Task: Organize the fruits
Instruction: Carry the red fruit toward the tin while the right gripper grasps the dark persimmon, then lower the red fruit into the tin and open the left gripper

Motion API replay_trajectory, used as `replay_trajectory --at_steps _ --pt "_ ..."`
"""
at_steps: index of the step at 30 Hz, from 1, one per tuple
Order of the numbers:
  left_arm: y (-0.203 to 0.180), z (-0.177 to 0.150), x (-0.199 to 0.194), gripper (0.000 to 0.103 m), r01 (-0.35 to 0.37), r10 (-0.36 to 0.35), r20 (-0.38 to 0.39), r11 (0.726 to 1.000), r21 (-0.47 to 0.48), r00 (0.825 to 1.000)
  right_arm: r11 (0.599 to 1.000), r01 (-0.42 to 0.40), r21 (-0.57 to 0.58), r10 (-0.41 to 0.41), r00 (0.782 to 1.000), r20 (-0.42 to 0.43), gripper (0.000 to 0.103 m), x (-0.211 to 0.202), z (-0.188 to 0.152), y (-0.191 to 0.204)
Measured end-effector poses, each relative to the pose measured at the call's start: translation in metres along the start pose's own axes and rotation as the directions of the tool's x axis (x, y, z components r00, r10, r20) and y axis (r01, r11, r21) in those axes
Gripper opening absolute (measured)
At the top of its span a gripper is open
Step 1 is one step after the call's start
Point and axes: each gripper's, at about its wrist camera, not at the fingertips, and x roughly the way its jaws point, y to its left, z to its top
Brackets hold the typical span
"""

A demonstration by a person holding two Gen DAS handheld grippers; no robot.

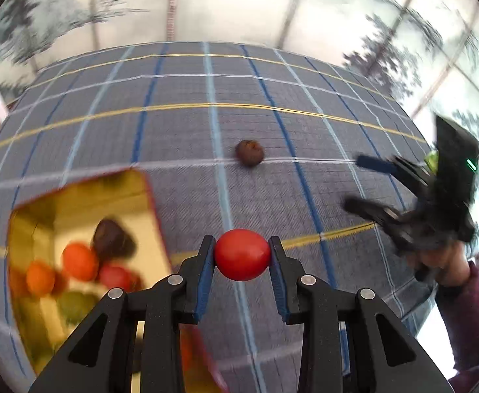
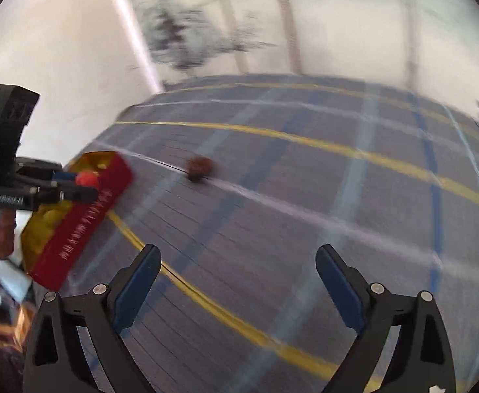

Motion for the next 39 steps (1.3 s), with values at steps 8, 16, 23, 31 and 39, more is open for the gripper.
replay_trajectory --at_steps 8,16,23,31,39 --pt "0.036 -0.045 -0.043 0.033 -0.062 0.069 0.042 0.985 -0.159 0.997 0.992 -0.049 -0.117 0.04 0.996 -0.079 0.093 0.088 0.055 0.024" --pt "0.056 -0.069 -0.059 0.034 -0.17 0.187 0.07 0.965 -0.202 0.98 0.989 -0.05 -0.138 0.029 0.989 -0.146 0.045 0.12 0.063 0.029" --pt "0.065 -0.089 -0.067 0.034 -0.231 0.258 0.1 0.947 -0.223 0.961 0.998 -0.021 -0.061 0.016 0.996 -0.082 0.035 0.069 0.031 0.033" --pt "0.072 -0.108 -0.066 0.034 -0.252 0.281 0.1 0.94 -0.231 0.955 0.992 0.095 0.08 -0.093 0.995 -0.031 0.035 -0.001 -0.033 0.009" --pt "0.079 -0.119 -0.065 0.034 -0.247 0.279 0.097 0.935 -0.254 0.955 0.985 0.138 0.099 -0.135 0.99 -0.044 0.035 -0.006 -0.043 0.002"
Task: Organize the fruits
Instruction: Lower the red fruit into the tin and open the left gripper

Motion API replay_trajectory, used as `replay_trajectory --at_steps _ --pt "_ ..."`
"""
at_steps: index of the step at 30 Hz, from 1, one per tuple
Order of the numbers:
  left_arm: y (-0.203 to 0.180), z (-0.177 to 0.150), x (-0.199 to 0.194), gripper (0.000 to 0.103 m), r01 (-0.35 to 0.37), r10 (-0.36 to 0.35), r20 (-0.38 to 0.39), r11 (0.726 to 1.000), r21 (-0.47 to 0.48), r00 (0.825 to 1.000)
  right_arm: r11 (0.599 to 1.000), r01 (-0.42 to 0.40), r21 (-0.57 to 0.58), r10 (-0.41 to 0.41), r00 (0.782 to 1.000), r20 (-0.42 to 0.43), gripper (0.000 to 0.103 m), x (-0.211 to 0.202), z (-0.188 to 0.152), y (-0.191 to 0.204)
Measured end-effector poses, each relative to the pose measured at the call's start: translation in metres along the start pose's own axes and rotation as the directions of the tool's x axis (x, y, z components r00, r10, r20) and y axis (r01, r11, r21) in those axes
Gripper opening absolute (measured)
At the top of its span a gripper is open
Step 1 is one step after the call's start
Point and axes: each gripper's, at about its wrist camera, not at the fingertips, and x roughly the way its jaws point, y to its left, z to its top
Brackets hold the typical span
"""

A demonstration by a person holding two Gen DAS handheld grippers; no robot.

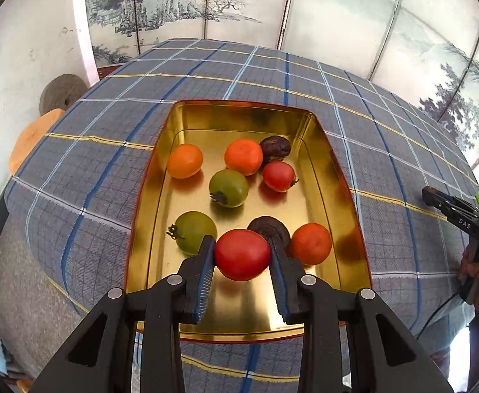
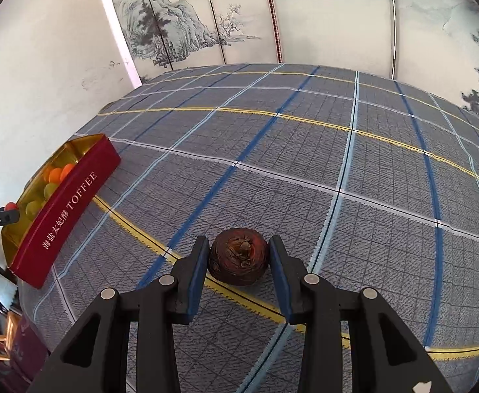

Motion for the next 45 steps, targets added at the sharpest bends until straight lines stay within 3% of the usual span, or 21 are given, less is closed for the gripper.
replay_trajectory --at_steps 5,39,45 --pt "-0.004 -0.003 -0.001 0.034 -0.046 0.045 0.025 0.998 0.038 0.999 1.0 0.002 0.012 -0.002 1.0 0.005 0.035 0.0 0.0 -0.002" --pt "-0.008 -0.009 0.0 0.035 -0.124 0.12 0.056 0.99 0.068 0.991 0.999 -0.007 0.033 0.008 1.0 -0.019 0.035 0.006 -0.001 -0.005" --pt "-0.011 -0.009 -0.007 0.045 -0.144 0.138 0.087 0.986 0.08 0.987 0.999 -0.007 0.033 0.007 1.0 -0.02 0.035 0.006 0.0 -0.005"
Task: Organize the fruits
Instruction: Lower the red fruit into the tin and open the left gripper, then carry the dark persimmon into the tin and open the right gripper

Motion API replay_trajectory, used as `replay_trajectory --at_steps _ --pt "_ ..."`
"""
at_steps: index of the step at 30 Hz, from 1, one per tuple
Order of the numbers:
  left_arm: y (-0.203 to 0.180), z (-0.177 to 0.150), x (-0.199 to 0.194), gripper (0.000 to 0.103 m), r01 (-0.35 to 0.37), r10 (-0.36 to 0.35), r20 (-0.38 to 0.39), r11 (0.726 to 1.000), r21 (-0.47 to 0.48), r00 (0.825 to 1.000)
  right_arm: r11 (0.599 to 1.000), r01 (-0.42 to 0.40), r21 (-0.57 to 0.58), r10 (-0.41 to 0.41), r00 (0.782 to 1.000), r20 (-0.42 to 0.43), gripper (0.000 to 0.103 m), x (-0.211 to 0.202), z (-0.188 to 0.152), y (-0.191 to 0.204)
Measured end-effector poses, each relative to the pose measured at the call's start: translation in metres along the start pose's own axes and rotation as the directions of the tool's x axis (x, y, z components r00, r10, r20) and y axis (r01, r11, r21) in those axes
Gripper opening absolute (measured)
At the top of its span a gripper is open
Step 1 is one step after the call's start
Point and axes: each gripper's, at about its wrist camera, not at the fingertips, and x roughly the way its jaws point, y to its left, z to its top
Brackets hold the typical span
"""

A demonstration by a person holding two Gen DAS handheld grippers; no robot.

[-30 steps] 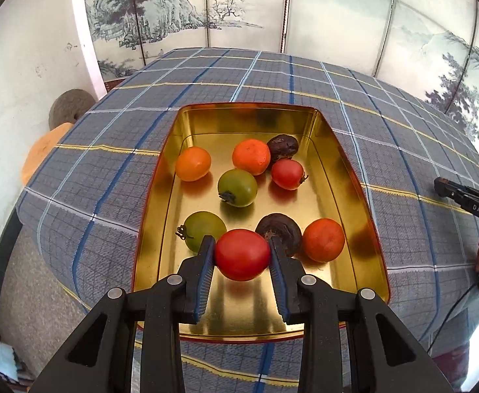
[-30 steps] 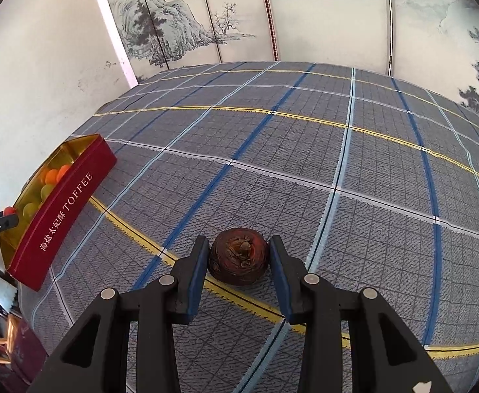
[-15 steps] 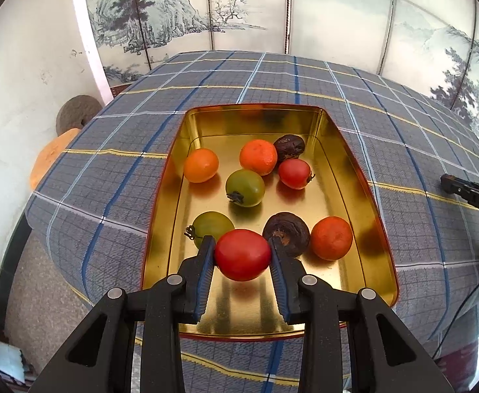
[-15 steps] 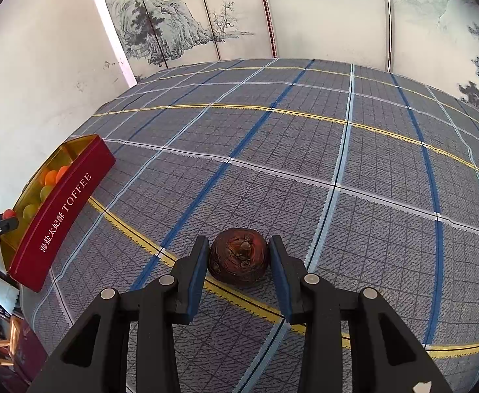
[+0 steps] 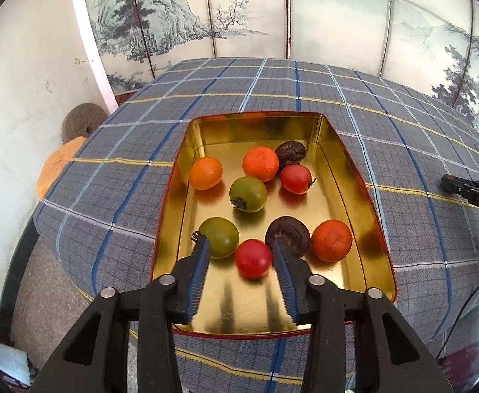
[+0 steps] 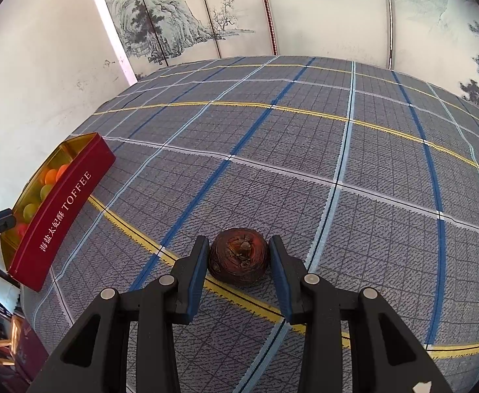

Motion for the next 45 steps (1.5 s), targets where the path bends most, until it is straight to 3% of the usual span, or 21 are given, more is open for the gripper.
replay_trajectory --at_steps 2,7,24,36,45 --pt "0.0 0.0 -0.003 0.053 -0.008 0.008 0.011 1.0 -0.001 1.0 1.0 0.001 0.0 -0.001 1.0 0.001 0.035 0.0 0.0 0.0" --pt "0.0 0.0 -0.006 0.059 -0.025 0.025 0.022 1.0 -0.003 0.999 1.0 -0.002 -0.003 0.002 1.0 -0.001 0.035 0.0 0.0 0.0" --pt "0.008 -0.006 -0.01 0.061 -0.119 0.122 0.05 0.991 -0.059 0.991 0.999 -0.035 -0.007 0.036 0.999 0.014 0.035 -0.011 -0.006 0.017" --pt "0.009 -0.01 -0.007 0.064 -0.09 0.093 0.044 0.994 -0.069 0.995 0.975 -0.177 -0.138 0.183 0.982 0.037 0.035 -0.026 0.016 0.104" --pt "0.018 -0.013 -0.009 0.068 -0.085 0.09 0.051 0.992 -0.095 0.995 0.916 -0.329 -0.228 0.339 0.941 0.002 0.035 -0.023 0.035 0.181"
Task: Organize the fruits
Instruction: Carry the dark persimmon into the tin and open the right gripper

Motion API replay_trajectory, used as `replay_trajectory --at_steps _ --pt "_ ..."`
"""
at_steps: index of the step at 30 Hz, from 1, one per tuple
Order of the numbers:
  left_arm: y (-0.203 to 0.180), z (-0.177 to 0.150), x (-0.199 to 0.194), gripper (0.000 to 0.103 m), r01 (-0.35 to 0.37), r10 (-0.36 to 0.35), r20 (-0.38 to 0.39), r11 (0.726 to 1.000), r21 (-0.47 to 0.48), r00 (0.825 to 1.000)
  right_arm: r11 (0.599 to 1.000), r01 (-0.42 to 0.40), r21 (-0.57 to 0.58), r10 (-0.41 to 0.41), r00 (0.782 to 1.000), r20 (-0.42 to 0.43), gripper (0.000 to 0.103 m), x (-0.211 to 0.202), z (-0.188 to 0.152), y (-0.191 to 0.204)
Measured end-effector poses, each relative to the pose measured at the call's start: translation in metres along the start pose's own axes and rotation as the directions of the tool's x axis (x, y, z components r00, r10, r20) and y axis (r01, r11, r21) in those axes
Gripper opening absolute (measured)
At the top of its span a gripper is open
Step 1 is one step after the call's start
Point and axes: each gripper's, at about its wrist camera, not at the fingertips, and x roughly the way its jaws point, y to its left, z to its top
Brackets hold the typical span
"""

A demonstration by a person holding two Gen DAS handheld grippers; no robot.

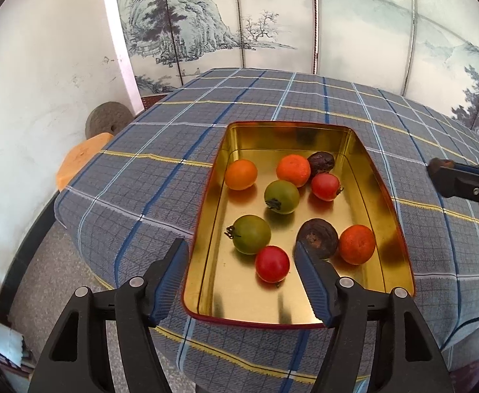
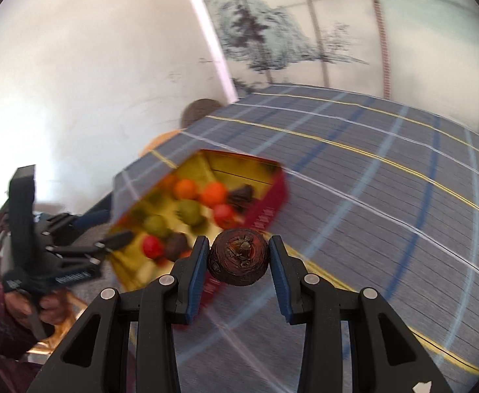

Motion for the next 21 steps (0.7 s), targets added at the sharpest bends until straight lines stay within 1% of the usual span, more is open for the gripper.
replay_trajectory --at_steps 7,10,15,18,19,20,21 --pt "0.011 -0.004 -0.002 0.068 -0.016 0.016 0.012 1.0 -0.016 1.0 0.996 -0.063 -0.055 0.061 0.997 -0.041 0.035 0.031 0.012 0.037" --pt "0.015 -0.006 -0.002 0.069 -0.018 0.018 0.014 1.0 -0.02 1.0 0.995 -0.078 -0.07 0.074 0.996 -0.058 0.035 0.043 0.014 0.047" --pt "0.024 -0.009 -0.003 0.069 0.007 -0.006 0.021 0.999 -0.048 1.0 0.993 -0.085 -0.085 0.078 0.993 -0.085 0.035 0.058 0.015 0.056" --pt "0.027 -0.011 -0.006 0.069 0.0 0.002 0.037 0.998 -0.056 0.999 0.993 -0.084 -0.087 0.076 0.992 -0.1 0.035 0.066 0.015 0.058" --pt "0.027 -0.011 -0.008 0.073 -0.001 0.004 0.041 0.998 -0.059 0.999 0.993 -0.085 -0.086 0.076 0.992 -0.104 0.035 0.068 0.015 0.058" --pt "0.028 -0.011 -0.009 0.083 0.0 0.003 0.045 0.998 -0.063 0.999 0.993 -0.082 -0.086 0.073 0.992 -0.107 0.035 0.071 0.016 0.059" --pt "0.029 -0.011 -0.011 0.089 0.0 0.003 0.048 0.998 -0.068 0.999 0.993 -0.078 -0.087 0.068 0.992 -0.11 0.035 0.074 0.016 0.059"
